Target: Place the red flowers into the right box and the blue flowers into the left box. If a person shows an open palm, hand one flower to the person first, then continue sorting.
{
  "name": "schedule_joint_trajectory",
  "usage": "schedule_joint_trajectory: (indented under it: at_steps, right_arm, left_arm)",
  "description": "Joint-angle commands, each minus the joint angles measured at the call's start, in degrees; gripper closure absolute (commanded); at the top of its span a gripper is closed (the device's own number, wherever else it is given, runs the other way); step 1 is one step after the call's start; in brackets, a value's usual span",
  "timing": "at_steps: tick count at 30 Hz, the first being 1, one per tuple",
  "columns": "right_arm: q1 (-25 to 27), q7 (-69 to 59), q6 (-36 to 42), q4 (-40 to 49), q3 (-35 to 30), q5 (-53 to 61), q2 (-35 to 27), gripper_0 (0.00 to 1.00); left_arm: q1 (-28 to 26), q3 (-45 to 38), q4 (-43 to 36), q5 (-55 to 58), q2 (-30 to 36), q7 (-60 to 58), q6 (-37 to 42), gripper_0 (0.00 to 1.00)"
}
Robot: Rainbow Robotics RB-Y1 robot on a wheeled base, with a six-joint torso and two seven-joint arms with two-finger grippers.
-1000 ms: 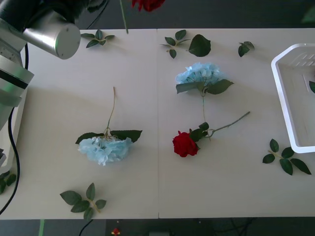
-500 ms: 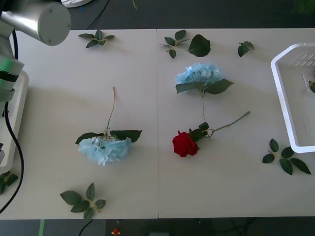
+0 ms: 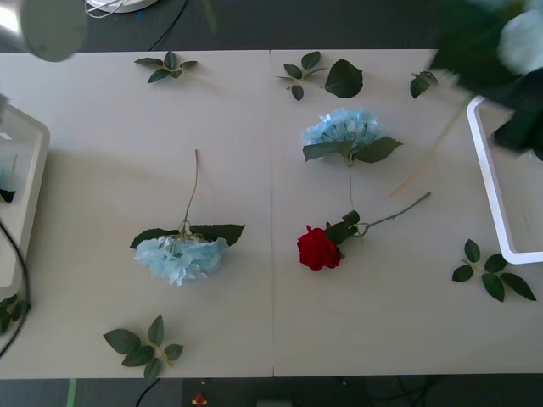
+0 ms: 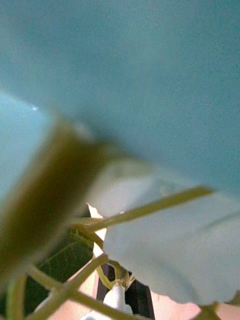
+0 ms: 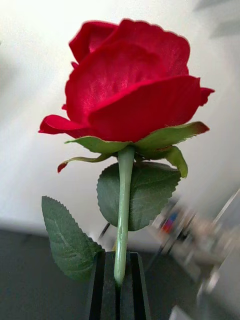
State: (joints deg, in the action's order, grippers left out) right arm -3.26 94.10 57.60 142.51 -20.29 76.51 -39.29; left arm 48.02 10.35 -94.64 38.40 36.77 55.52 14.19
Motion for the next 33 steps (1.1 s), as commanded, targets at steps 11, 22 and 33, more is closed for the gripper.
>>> schedule_joint_trajectory:
  at_steps: [11,22,33]
  right_arm:
    - [-3.2,5.3,-1.8,3.0,14.5,1.7,6.0,1.00]
    - [-3.9,5.7,-2.2,1.0,17.8,8.6,7.3,1.00]
    - [-5.4,6.1,-5.0,-0.7,23.2,11.2,9.0,1.00]
  left_arm:
    - [-1.5,-13.3,-13.0,15.7,16.8,-2.2,68.6,1.00]
    - [-1.5,-23.7,-11.2,19.7,16.8,0.6,88.1,1.00]
    - [-2.2,-22.7,-7.3,20.1,16.3,5.0,85.9,0.00]
